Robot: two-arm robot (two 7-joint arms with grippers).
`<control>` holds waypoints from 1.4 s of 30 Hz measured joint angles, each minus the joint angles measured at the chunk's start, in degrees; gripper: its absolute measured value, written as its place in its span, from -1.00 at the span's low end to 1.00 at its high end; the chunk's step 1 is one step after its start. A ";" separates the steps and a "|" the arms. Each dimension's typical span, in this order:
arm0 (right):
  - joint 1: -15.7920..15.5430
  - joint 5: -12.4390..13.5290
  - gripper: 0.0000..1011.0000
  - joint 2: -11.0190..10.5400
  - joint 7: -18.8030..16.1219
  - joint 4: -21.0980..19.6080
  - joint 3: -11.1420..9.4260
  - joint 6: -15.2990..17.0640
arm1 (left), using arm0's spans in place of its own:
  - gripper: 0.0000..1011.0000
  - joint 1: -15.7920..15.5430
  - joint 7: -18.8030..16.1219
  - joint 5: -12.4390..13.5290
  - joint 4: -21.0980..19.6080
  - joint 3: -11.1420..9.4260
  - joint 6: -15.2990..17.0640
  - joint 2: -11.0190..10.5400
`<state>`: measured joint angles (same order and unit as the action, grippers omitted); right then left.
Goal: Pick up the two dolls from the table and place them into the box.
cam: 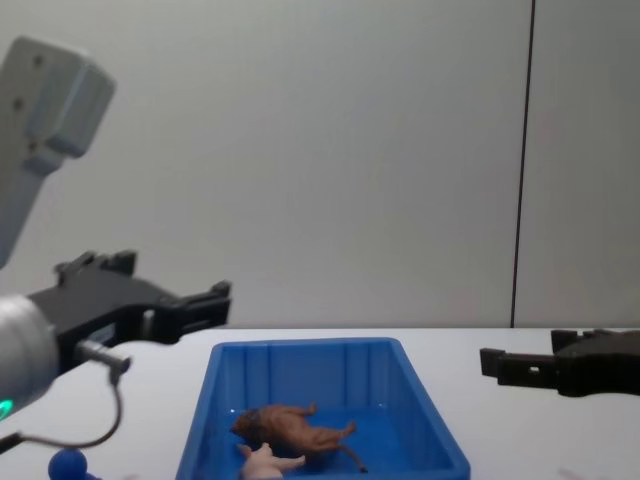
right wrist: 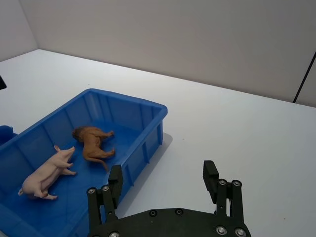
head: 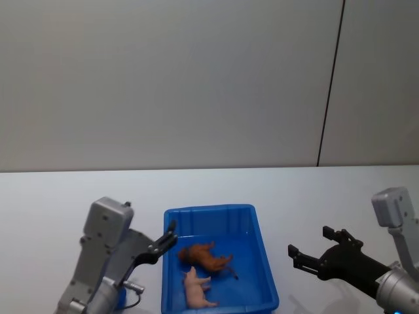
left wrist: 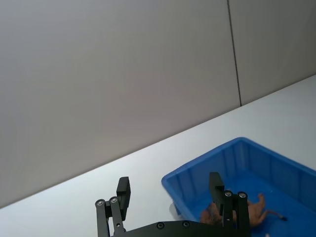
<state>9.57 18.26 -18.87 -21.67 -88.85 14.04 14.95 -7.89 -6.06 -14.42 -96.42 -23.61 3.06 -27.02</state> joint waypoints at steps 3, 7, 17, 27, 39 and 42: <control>-0.05 0.04 0.98 -0.06 0.02 -0.05 -0.04 -0.02 | 0.98 1.64 -1.62 -1.89 -0.51 0.52 0.29 -1.17; -0.13 0.10 0.98 -0.16 0.05 -0.11 -0.10 -0.05 | 0.98 2.85 -2.54 -3.20 -0.75 0.90 0.46 -1.97; -0.23 0.15 0.98 -0.26 0.10 -0.17 -0.14 -0.08 | 0.98 5.62 -4.05 -6.67 -0.35 1.57 1.31 -3.44; -0.29 0.21 0.98 -0.32 0.14 -0.24 -0.21 -0.08 | 0.98 7.30 -3.75 -9.03 2.36 1.85 2.68 -3.74; -0.33 0.21 0.98 -0.36 0.14 -0.24 -0.22 -0.08 | 0.98 7.10 -3.03 -9.45 6.05 2.07 2.57 -2.72; -0.33 0.21 0.98 -0.36 0.14 -0.24 -0.21 -0.08 | 0.98 6.72 -2.65 -9.43 7.04 2.18 2.38 -2.36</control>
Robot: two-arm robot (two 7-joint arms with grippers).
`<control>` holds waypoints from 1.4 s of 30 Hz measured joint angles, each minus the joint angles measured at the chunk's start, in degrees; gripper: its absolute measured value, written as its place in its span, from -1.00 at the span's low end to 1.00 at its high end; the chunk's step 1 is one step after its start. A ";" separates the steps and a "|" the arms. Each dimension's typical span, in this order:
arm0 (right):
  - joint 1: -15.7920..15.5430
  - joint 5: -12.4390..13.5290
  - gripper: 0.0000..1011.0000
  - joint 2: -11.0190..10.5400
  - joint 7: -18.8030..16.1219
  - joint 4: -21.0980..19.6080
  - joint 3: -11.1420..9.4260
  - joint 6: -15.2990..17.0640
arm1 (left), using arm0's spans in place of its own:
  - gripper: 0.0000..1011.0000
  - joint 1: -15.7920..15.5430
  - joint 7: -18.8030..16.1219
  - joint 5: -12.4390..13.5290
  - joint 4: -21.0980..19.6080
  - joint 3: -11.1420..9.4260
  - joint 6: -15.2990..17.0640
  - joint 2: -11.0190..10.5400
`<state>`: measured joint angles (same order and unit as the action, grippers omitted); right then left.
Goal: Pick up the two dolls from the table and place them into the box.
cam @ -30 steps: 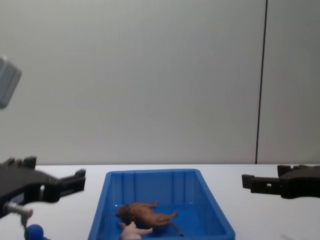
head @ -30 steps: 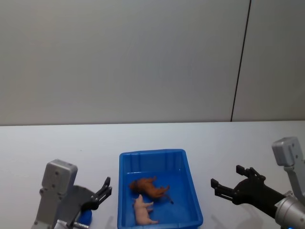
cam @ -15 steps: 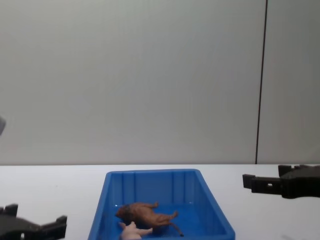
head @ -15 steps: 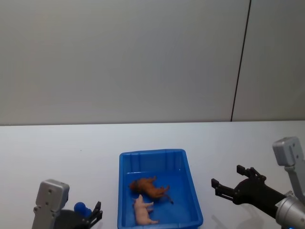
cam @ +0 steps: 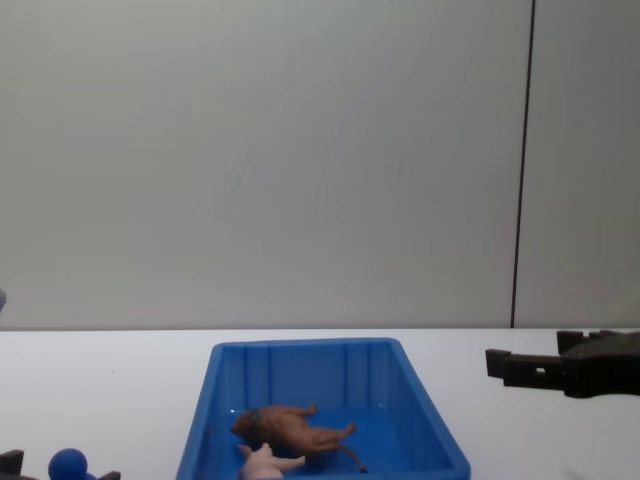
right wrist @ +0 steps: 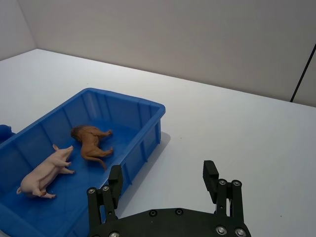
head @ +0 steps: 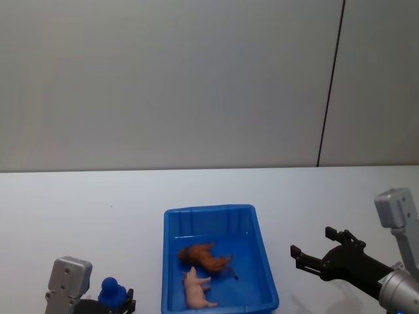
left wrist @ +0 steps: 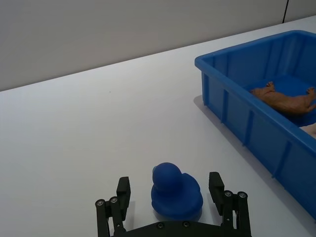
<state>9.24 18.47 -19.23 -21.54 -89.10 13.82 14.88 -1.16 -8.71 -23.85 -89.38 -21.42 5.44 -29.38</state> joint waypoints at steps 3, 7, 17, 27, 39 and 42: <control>0.00 0.00 0.98 0.00 0.00 0.00 0.00 0.00 | 0.96 -0.53 0.53 0.23 1.10 0.11 -0.09 0.43; 0.00 0.00 0.98 0.00 0.00 0.01 0.00 0.00 | 0.79 -1.26 1.54 0.68 2.41 0.18 0.02 1.01; 0.00 0.00 0.98 0.00 0.00 0.01 0.00 0.00 | 0.19 -2.79 3.35 1.28 4.82 0.27 1.22 2.32; 0.00 0.00 0.98 0.00 0.00 0.01 0.00 0.00 | 0.00 -3.58 4.13 0.97 5.52 0.79 1.32 2.96; 0.00 -0.01 0.98 0.00 0.00 0.01 0.00 0.00 | -0.13 -5.05 4.45 3.35 1.22 2.14 0.41 2.71; 0.00 0.00 0.98 0.00 -0.01 0.01 0.00 0.00 | -0.17 -5.63 4.91 4.15 0.44 2.25 0.25 2.91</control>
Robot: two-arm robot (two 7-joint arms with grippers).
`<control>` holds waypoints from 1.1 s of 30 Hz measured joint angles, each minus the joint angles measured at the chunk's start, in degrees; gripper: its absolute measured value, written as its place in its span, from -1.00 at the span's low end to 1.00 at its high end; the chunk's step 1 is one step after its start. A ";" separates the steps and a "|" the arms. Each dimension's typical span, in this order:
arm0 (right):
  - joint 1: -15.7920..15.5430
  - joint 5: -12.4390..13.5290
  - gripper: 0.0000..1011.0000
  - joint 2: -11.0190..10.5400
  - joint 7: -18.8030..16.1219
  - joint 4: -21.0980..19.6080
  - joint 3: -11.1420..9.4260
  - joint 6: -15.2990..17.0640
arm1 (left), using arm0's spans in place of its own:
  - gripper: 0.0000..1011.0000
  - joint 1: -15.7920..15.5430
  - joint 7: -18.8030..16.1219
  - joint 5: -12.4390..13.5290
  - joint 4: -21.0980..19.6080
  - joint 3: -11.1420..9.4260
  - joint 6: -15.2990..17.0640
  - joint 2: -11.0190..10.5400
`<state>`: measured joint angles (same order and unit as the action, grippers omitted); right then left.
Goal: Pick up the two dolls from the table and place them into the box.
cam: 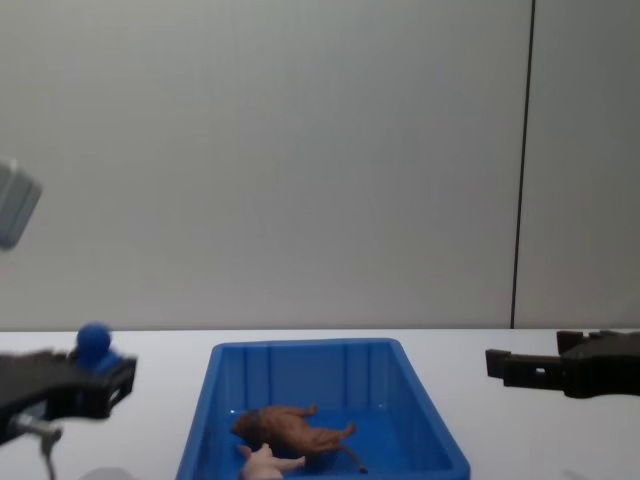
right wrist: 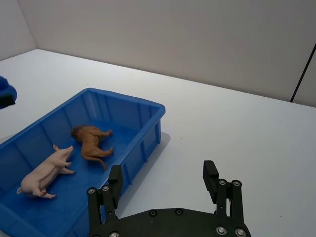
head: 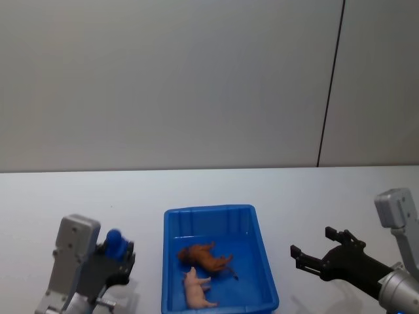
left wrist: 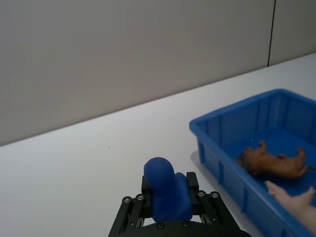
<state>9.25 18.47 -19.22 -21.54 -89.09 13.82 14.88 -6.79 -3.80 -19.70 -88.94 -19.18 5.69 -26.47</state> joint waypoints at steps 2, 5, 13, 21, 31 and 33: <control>0.00 0.00 0.98 0.00 0.00 0.00 0.00 0.00 | -0.20 -0.93 0.95 0.99 -0.78 0.01 -0.18 0.59; 0.00 0.00 0.98 0.00 0.00 0.00 0.00 0.00 | -0.25 -1.61 1.90 1.75 -1.09 -0.12 -0.30 1.16; 0.00 0.00 0.98 0.00 0.00 0.00 0.00 0.00 | -0.07 -3.95 5.47 3.23 -0.86 -1.32 -1.12 3.77; 0.00 0.00 0.98 0.00 0.00 0.00 0.00 0.00 | 0.45 -6.12 9.94 3.65 1.15 -2.97 -2.74 6.94; 0.00 0.00 0.98 0.00 0.00 0.00 0.00 0.00 | 0.98 -6.84 13.41 3.03 2.12 -3.54 -4.53 8.09; 0.00 0.00 0.98 0.00 0.00 0.00 0.00 0.00 | 0.98 -6.82 13.93 2.73 2.12 -3.46 -4.95 8.03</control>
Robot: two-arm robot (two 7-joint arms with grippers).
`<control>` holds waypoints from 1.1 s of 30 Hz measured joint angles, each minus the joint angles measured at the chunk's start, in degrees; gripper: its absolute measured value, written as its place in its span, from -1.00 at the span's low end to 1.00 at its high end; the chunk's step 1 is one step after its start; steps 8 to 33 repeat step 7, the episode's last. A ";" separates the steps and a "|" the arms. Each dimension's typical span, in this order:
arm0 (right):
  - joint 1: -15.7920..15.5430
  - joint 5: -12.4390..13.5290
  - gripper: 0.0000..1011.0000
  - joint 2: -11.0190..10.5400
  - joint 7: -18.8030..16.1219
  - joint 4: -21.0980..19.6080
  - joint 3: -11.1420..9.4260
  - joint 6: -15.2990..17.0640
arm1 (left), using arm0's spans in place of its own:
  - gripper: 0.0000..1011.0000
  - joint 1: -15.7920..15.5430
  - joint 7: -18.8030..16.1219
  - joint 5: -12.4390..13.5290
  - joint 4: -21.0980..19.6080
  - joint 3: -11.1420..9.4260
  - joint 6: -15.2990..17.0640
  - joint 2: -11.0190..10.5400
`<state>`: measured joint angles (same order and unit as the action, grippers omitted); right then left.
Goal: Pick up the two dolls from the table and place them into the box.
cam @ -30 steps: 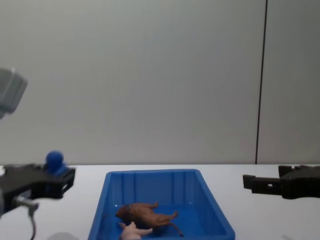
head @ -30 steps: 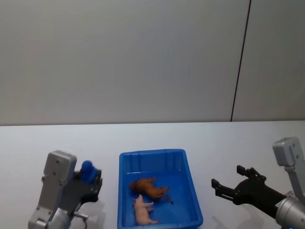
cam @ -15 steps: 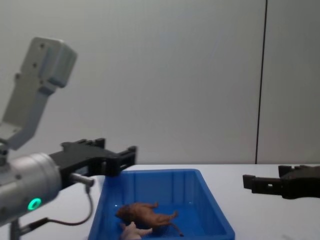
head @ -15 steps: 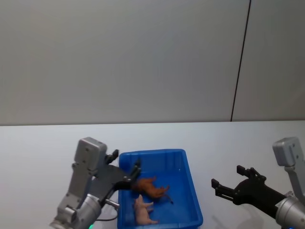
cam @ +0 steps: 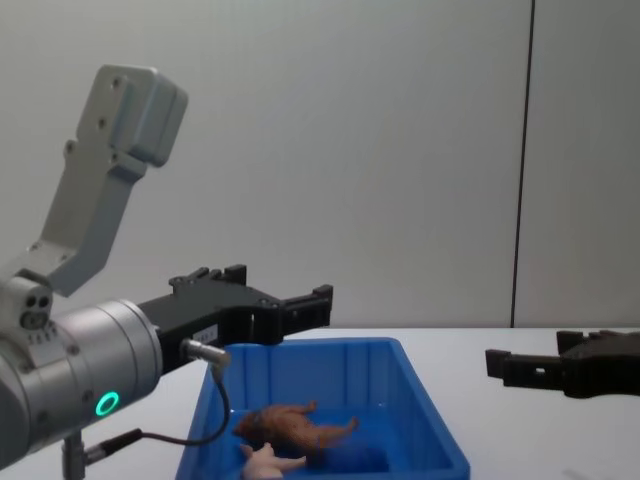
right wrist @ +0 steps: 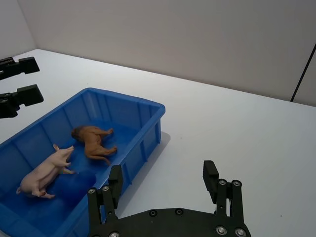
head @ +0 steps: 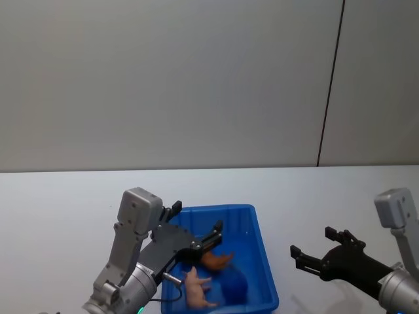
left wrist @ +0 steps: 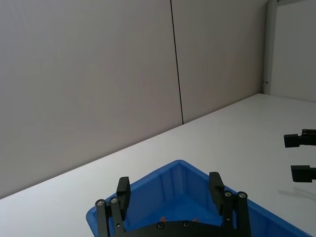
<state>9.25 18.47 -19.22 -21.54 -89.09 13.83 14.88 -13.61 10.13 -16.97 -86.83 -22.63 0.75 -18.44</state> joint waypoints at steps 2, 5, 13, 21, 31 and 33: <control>0.00 0.00 0.98 0.00 0.00 0.00 0.00 0.00 | 0.98 0.07 0.42 -0.26 -0.04 0.07 -0.33 -0.07; 0.00 0.00 0.98 0.00 0.00 0.00 0.00 0.00 | 0.98 0.13 0.75 -0.51 -0.09 0.13 -0.58 -0.13; 0.00 0.00 0.98 0.00 0.00 0.00 0.00 0.00 | 0.98 0.17 1.05 -0.67 -0.15 0.21 -0.79 -0.19; 0.00 0.00 0.98 0.00 0.00 0.00 0.00 0.00 | 0.98 0.17 1.05 -0.67 -0.15 0.21 -0.79 -0.19; 0.00 0.00 0.98 0.00 0.00 0.00 0.00 0.00 | 0.98 0.17 1.05 -0.67 -0.15 0.21 -0.79 -0.19; 0.00 0.00 0.98 0.00 0.00 0.00 0.00 0.00 | 0.98 0.17 1.05 -0.67 -0.15 0.21 -0.79 -0.19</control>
